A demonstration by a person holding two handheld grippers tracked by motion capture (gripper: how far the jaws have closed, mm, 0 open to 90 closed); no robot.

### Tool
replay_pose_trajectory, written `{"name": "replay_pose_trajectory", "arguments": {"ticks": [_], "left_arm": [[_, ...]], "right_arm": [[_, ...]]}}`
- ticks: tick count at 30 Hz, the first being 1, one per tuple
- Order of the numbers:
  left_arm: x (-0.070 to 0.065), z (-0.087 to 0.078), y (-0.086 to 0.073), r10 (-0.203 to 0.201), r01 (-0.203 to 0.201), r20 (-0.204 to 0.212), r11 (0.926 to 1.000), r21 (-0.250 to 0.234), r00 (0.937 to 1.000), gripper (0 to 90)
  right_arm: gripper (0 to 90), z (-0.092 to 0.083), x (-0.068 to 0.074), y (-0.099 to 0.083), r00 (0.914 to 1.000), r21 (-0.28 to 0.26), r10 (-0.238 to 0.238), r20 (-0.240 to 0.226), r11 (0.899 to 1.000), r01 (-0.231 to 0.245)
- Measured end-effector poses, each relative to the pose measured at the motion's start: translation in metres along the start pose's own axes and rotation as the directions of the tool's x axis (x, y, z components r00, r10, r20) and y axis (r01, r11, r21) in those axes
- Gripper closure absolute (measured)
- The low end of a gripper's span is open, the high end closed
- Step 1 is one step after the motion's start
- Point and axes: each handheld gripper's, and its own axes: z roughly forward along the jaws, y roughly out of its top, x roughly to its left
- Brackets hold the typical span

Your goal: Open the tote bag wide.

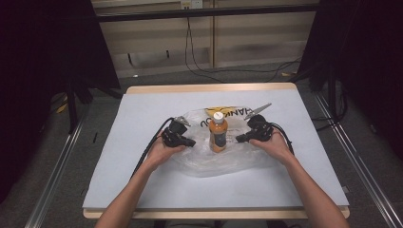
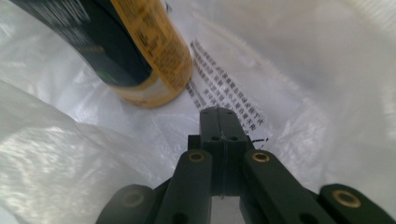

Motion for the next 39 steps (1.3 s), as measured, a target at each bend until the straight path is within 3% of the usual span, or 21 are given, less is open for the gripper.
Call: {"name": "replay_pose_trajectory", "arguments": {"ticks": [2, 3, 5, 7, 10, 11, 13, 14, 17, 18, 22, 25, 29, 30, 34, 35, 36, 37, 39], "left_arm": [[0.001, -0.003, 0.000, 0.004, -0.004, -0.004, 0.9998, -0.019, 1.0000, 90.0], [-0.002, -0.009, 0.000, 0.002, -0.003, -0.013, 0.9980, -0.063, 0.9999, 90.0], [-0.006, -0.015, -0.001, 0.010, -0.011, -0.008, 0.9928, -0.119, 0.9999, 89.5], [-0.009, -0.021, -0.002, 0.007, -0.011, -0.024, 0.9893, -0.145, 0.9997, 90.0], [-0.011, -0.028, -0.005, -0.002, 0.001, -0.004, 0.9789, -0.204, 1.0000, 90.0], [-0.011, -0.028, -0.005, -0.002, 0.001, -0.004, 0.9789, -0.204, 1.0000, 90.0], [-0.011, -0.036, -0.008, 0.006, -0.002, 0.017, 0.9688, -0.248, 0.9998, 88.7], [-0.011, -0.036, -0.008, 0.006, -0.002, 0.017, 0.9688, -0.248, 0.9998, 88.7], [-0.012, -0.043, -0.012, 0.003, 0.002, 0.017, 0.9584, -0.286, 0.9999, 84.0], [-0.014, -0.047, -0.015, 0.008, -0.006, 0.003, 0.9507, -0.310, 1.0000, 81.0], [-0.019, -0.057, -0.020, 0.007, -0.016, -0.028, 0.9451, -0.326, 0.9996, 65.7], [-0.024, -0.064, -0.023, 0.013, -0.032, -0.054, 0.9305, -0.365, 0.9985, 58.7], [-0.027, -0.068, -0.027, 0.005, -0.038, -0.087, 0.9240, -0.380, 0.9962, 42.5], [-0.030, -0.071, -0.031, 0.004, -0.043, -0.098, 0.9161, -0.399, 0.9952, 39.0], [-0.033, -0.074, -0.035, -0.010, -0.039, -0.118, 0.9123, -0.408, 0.9930, 24.1], [-0.036, -0.077, -0.038, -0.023, -0.026, -0.111, 0.9077, -0.419, 0.9935, 22.1], [-0.036, -0.077, -0.038, -0.023, -0.026, -0.111, 0.9077, -0.419, 0.9935, 19.7], [-0.038, -0.080, -0.039, -0.018, -0.040, -0.132, 0.9062, -0.421, 0.9911, 16.9], [-0.039, -0.084, -0.042, -0.019, -0.046, -0.146, 0.9023, -0.429, 0.9891, 14.9]], "right_arm": [[90.0, -0.003, 0.000, 0.000, 1.0000, -0.019, 0.003, -0.001, 1.000, -0.003], [90.0, -0.009, 0.001, 0.000, 1.0000, -0.064, 0.009, 0.001, 0.998, -0.009], [90.0, -0.015, 0.004, 0.001, 0.9999, -0.101, 0.012, 0.006, 0.995, -0.012], [90.0, -0.020, 0.008, 0.001, 0.9998, -0.131, 0.008, 0.018, 0.991, -0.006], [90.0, -0.025, 0.013, 0.001, 0.9997, -0.156, 0.007, 0.023, 0.988, -0.003], [90.0, -0.025, 0.013, 0.001, 0.9997, -0.156, 0.007, 0.023, 0.988, -0.003], [90.0, -0.030, 0.016, -0.001, 0.9994, -0.184, 0.012, 0.032, 0.983, -0.006], [90.0, -0.030, 0.016, -0.001, 0.9994, -0.184, 0.012, 0.032, 0.983, -0.006], [90.0, -0.038, 0.016, -0.007, 0.9985, -0.252, 0.043, 0.033, 0.967, -0.033], [90.0, -0.041, 0.016, -0.010, 0.9983, -0.270, 0.044, 0.038, 0.962, -0.033], [69.9, -0.053, 0.019, -0.017, 0.9961, -0.325, 0.078, 0.041, 0.944, -0.061], [58.6, -0.061, 0.022, -0.023, 0.9958, -0.354, 0.078, 0.048, 0.933, -0.056], [41.6, -0.071, 0.026, -0.030, 0.9935, -0.394, 0.088, 0.071, 0.918, -0.053], [35.0, -0.073, 0.027, -0.031, 0.9924, -0.404, 0.096, 0.076, 0.913, -0.058], [19.6, -0.081, 0.030, -0.035, 0.9907, -0.446, 0.113, 0.076, 0.893, -0.067], [17.0, -0.083, 0.032, -0.036, 0.9900, -0.451, 0.117, 0.079, 0.890, -0.069], [17.0, -0.083, 0.032, -0.036, 0.9900, -0.451, 0.117, 0.079, 0.890, -0.069], [9.7, -0.088, 0.035, -0.038, 0.9886, -0.470, 0.122, 0.088, 0.880, -0.067], [7.8, -0.090, 0.037, -0.039, 0.9871, -0.478, 0.130, 0.094, 0.876, -0.070]]}}
